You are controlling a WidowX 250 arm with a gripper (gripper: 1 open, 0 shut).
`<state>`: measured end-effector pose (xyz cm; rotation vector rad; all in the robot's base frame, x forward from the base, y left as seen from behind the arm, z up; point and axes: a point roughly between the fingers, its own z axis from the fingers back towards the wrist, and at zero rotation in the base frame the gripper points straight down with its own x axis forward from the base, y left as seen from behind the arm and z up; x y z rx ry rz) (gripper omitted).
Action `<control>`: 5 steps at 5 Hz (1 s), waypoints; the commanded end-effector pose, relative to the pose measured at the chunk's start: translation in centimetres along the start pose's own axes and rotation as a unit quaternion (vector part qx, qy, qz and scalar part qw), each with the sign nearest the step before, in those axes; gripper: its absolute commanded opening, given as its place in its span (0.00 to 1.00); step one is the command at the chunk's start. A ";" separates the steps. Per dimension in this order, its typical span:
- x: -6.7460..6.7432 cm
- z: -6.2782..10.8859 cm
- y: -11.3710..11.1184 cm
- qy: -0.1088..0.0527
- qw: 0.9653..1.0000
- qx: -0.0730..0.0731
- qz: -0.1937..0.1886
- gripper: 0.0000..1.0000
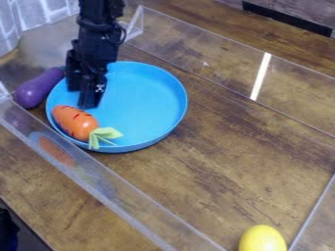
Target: Move the carrot to the right side
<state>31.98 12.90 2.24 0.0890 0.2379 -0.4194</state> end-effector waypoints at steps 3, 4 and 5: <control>-3.0 0.8 1.4 0.002 1.000 0.010 0.013 1.00; -2.9 0.4 0.3 0.004 1.000 0.008 0.026 0.00; -3.1 -0.1 1.0 0.007 1.000 0.015 0.007 1.00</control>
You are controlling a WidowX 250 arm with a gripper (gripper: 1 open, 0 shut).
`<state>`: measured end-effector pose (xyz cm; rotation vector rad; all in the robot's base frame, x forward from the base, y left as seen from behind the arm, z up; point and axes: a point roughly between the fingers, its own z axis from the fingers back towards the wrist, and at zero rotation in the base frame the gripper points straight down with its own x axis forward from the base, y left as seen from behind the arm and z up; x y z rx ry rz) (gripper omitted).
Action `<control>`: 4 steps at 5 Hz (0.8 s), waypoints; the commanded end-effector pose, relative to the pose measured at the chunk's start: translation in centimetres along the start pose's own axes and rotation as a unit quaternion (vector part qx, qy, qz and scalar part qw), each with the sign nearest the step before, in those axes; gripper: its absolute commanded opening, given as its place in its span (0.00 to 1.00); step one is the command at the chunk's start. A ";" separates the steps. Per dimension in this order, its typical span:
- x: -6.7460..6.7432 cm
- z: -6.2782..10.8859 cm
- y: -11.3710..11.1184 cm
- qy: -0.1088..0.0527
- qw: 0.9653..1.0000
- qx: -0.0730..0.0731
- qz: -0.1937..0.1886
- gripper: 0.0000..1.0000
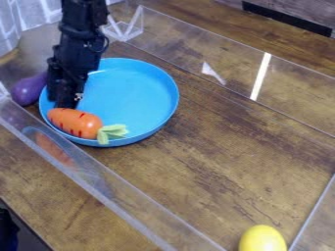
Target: Move the carrot to the right side
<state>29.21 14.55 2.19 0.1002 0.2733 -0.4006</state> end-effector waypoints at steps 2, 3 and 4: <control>-0.1 0.0 1.9 -0.009 0.999 0.027 -0.033 1.00; -0.1 -0.2 1.6 -0.011 1.000 0.022 -0.014 1.00; -0.2 -0.4 1.2 -0.014 1.000 0.018 0.004 1.00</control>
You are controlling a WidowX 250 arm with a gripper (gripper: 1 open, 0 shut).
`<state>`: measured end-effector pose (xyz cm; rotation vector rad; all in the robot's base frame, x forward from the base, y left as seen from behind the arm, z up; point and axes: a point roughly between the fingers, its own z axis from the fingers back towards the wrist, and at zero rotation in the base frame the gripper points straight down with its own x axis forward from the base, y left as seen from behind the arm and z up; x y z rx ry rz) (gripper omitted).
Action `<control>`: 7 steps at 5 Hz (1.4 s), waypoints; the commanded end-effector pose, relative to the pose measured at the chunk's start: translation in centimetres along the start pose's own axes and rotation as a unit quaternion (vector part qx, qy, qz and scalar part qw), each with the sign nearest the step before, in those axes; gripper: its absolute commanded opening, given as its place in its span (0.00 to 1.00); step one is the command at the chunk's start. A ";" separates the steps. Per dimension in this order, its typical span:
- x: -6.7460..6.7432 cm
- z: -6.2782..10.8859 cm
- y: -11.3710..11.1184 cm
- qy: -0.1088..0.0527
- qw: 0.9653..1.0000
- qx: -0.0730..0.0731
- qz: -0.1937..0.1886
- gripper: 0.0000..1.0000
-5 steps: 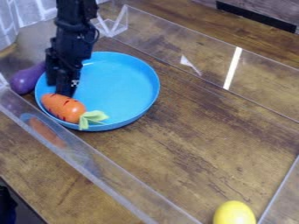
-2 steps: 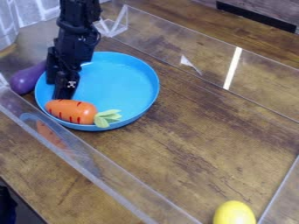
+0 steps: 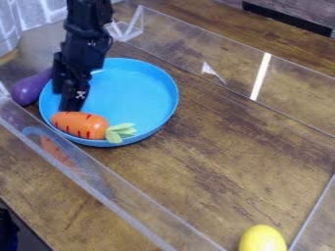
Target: Move the carrot to the right side
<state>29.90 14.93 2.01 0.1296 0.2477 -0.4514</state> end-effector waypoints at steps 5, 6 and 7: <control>1.4 0.0 -1.2 -0.015 1.000 -0.003 -0.026 1.00; 1.7 0.1 -1.9 -0.015 0.999 -0.006 -0.031 1.00; 2.1 0.3 -2.7 -0.015 0.999 -0.008 -0.035 1.00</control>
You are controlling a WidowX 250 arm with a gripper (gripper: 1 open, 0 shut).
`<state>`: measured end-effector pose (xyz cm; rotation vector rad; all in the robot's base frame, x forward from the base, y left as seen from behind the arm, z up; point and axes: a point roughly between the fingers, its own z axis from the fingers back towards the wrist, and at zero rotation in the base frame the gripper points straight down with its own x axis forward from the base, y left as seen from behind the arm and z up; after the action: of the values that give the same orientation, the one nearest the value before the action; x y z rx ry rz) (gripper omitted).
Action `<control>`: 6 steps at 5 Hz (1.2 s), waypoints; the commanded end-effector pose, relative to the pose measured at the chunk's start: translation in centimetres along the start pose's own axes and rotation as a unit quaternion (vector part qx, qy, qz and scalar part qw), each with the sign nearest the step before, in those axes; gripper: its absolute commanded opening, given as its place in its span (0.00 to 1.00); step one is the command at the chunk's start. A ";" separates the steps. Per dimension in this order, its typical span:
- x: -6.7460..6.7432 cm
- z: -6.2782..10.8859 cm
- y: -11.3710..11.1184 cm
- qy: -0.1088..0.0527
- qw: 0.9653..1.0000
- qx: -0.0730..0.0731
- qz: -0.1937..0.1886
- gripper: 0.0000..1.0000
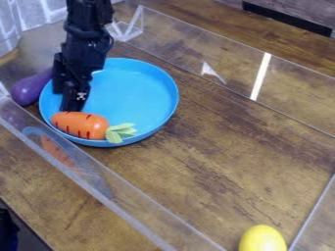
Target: Move the carrot to the right side
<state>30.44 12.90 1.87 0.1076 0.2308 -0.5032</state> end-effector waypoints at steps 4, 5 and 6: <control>0.4 -0.1 -0.6 -0.007 0.996 0.002 -0.090 1.00; 1.6 0.2 -1.1 -0.009 0.994 0.004 -0.109 1.00; 2.9 0.5 -1.7 -0.012 0.991 0.006 -0.130 1.00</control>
<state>31.90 11.51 1.91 0.1049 0.2214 -0.7017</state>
